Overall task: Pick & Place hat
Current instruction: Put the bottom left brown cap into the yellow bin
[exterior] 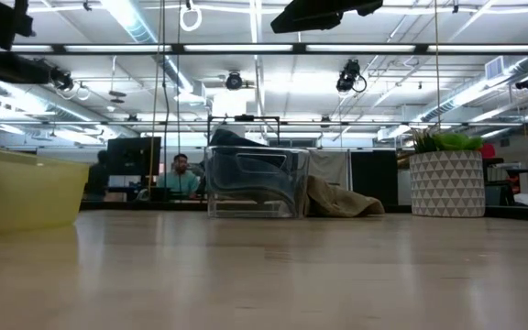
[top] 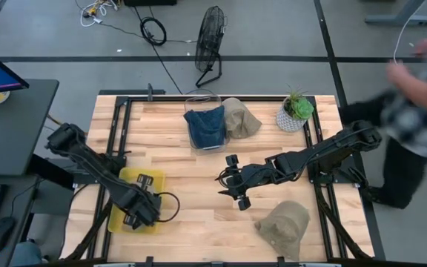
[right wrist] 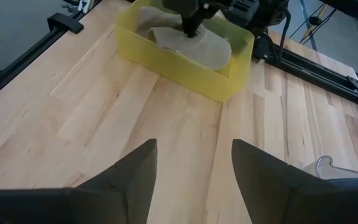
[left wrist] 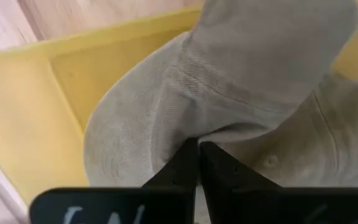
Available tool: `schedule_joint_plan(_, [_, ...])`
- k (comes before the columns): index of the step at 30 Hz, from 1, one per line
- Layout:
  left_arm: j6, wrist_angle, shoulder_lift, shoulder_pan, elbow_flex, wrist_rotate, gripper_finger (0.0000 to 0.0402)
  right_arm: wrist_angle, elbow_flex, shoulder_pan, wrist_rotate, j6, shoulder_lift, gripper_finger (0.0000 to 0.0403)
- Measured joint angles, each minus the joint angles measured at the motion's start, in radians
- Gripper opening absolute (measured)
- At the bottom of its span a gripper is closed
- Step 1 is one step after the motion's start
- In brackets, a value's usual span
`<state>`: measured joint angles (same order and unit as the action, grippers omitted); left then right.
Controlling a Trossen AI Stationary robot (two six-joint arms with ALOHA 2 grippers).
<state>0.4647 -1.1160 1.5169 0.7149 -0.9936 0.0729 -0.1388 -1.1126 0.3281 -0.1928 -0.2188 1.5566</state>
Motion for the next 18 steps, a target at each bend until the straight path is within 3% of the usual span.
schedule_joint_plan(11, [0.305, -0.005, 0.007, -0.023, -0.022, -0.088, 0.0108, -0.001, 0.0, 0.0, 0.002, 0.0, 0.0, 0.0213])
schedule_joint_plan(18, [0.463, -0.005, 0.006, -0.019, -0.163, -0.106, 0.0114, -0.001, 0.0, 0.0, 0.002, 0.0, 0.0, 0.0213])
